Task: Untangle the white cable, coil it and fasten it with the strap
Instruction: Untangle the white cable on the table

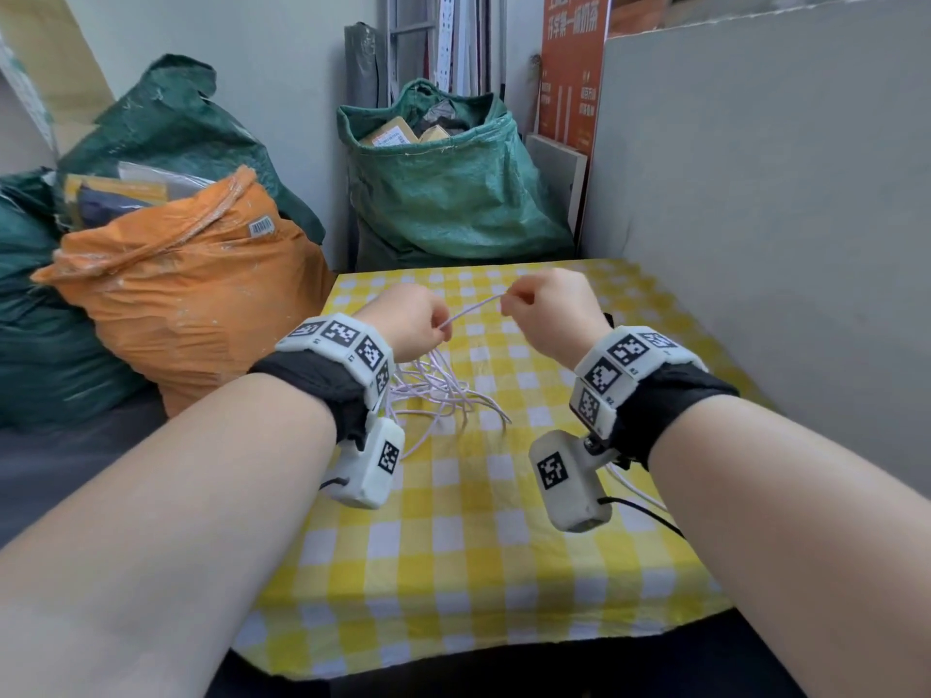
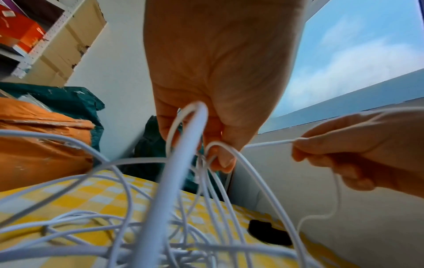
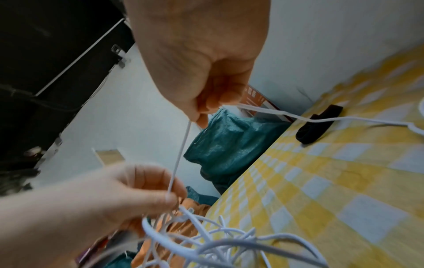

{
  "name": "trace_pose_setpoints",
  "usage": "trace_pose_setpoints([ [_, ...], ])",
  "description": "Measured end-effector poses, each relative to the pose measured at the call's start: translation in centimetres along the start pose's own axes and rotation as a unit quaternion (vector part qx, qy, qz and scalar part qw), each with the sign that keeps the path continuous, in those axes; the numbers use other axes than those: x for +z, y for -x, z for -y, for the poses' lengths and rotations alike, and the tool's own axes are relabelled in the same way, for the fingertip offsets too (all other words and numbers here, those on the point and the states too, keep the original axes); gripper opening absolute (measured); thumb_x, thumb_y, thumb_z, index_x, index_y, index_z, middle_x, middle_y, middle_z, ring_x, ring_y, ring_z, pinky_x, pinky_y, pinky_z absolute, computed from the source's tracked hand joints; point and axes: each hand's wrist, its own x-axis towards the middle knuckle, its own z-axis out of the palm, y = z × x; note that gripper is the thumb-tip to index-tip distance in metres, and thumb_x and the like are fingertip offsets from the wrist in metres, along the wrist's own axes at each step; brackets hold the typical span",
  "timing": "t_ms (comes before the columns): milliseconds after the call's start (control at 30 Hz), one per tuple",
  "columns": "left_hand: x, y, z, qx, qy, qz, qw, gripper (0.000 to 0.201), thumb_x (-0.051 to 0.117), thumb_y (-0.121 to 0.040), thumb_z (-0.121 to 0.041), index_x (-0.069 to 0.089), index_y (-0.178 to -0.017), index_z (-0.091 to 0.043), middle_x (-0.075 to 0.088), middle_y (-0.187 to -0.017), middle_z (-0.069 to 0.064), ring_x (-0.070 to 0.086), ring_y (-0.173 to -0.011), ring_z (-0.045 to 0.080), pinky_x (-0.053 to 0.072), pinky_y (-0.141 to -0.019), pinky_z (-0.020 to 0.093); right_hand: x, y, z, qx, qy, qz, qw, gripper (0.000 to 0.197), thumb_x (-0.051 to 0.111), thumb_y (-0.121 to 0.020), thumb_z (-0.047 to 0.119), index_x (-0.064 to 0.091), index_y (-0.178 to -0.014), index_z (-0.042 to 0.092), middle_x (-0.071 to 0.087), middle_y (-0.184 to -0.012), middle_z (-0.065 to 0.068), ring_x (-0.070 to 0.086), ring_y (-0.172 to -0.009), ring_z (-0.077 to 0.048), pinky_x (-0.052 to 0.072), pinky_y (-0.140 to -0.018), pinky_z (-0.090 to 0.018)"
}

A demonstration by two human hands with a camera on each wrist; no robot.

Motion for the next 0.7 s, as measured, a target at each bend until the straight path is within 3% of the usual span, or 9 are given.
trace_pose_setpoints([
  [100, 0.0, 0.1, 2.1, -0.045, -0.050, 0.035, 0.997, 0.019, 0.051, -0.086, -0.006, 0.065, -0.084, -0.020, 0.067, -0.097, 0.004, 0.059, -0.094, 0.024, 0.048, -0.081, 0.032, -0.8, -0.5, -1.6, 0.065, -0.009, -0.075, 0.995, 0.028, 0.049, -0.090, 0.020, 0.064, -0.072, 0.005, 0.064, -0.076, -0.011, 0.056, -0.077, -0.027, 0.046, -0.068, -0.029],
  [167, 0.1, 0.5, 3.5, -0.075, -0.078, 0.059, 0.992, 0.024, 0.049, -0.085, -0.003, 0.064, -0.084, -0.021, 0.066, -0.101, 0.005, 0.059, -0.096, 0.026, 0.045, -0.079, 0.029, -1.7, -0.8, -2.7, 0.113, -0.013, -0.109, 0.988, 0.027, 0.048, -0.091, 0.021, 0.061, -0.070, 0.010, 0.060, -0.070, -0.008, 0.055, -0.073, -0.026, 0.043, -0.065, -0.023],
  [267, 0.4, 1.1, 4.7, -0.107, -0.088, 0.081, 0.987, 0.023, 0.049, -0.088, -0.005, 0.069, -0.094, -0.016, 0.065, -0.106, 0.007, 0.058, -0.102, 0.027, 0.041, -0.078, 0.026, -2.3, -0.8, -3.9, 0.164, 0.018, -0.097, 0.981, 0.027, 0.046, -0.093, 0.019, 0.057, -0.069, 0.012, 0.050, -0.058, -0.002, 0.047, -0.065, -0.025, 0.034, -0.059, -0.018],
  [367, 1.1, 0.9, 4.6, -0.115, -0.084, 0.087, 0.986, 0.025, 0.048, -0.090, -0.010, 0.069, -0.100, -0.016, 0.066, -0.111, 0.006, 0.057, -0.106, 0.026, 0.045, -0.084, 0.030, -1.8, -0.8, -4.1, 0.191, 0.049, -0.057, 0.979, 0.023, 0.046, -0.092, 0.019, 0.062, -0.077, 0.012, 0.054, -0.075, -0.008, 0.046, -0.075, -0.026, 0.035, -0.067, -0.023],
  [467, 1.4, 0.0, 3.4, -0.100, -0.050, 0.021, 0.994, 0.022, 0.048, -0.090, -0.016, 0.068, -0.100, -0.017, 0.066, -0.108, 0.007, 0.057, -0.103, 0.027, 0.047, -0.087, 0.034, -1.2, -0.8, -3.5, 0.224, 0.077, 0.011, 0.971, 0.020, 0.046, -0.092, 0.018, 0.064, -0.091, 0.008, 0.060, -0.091, -0.013, 0.049, -0.078, -0.028, 0.036, -0.067, -0.027],
  [533, 1.6, -0.3, 2.0, -0.066, 0.008, -0.002, 0.998, 0.022, 0.052, -0.090, -0.020, 0.065, -0.106, -0.018, 0.062, -0.102, 0.004, 0.056, -0.096, 0.024, 0.044, -0.081, 0.030, -0.9, -0.4, -3.0, 0.225, 0.112, 0.044, 0.967, 0.019, 0.046, -0.093, 0.017, 0.061, -0.099, 0.008, 0.062, -0.107, -0.014, 0.049, -0.081, -0.028, 0.037, -0.067, -0.028],
  [633, 2.1, -0.3, 0.6, -0.034, 0.054, 0.069, 0.996, 0.030, 0.059, -0.088, -0.026, 0.060, -0.118, -0.021, 0.055, -0.100, 0.000, 0.054, -0.087, 0.018, 0.040, -0.074, 0.024, -0.5, 0.1, -2.2, 0.168, 0.144, 0.075, 0.972, 0.040, 0.042, -0.093, 0.007, 0.047, -0.132, 0.015, 0.048, -0.128, -0.012, 0.054, -0.098, -0.032, 0.040, -0.070, -0.034],
  [700, 2.7, -0.2, 0.4, -0.026, 0.021, 0.121, 0.992, 0.032, 0.062, -0.086, -0.020, 0.061, -0.118, -0.023, 0.055, -0.109, 0.001, 0.055, -0.094, 0.018, 0.042, -0.076, 0.025, -0.2, 0.3, -1.6, 0.136, 0.170, 0.141, 0.966, 0.055, 0.039, -0.090, 0.001, 0.039, -0.141, 0.020, 0.044, -0.134, -0.011, 0.055, -0.108, -0.033, 0.048, -0.074, -0.036],
])
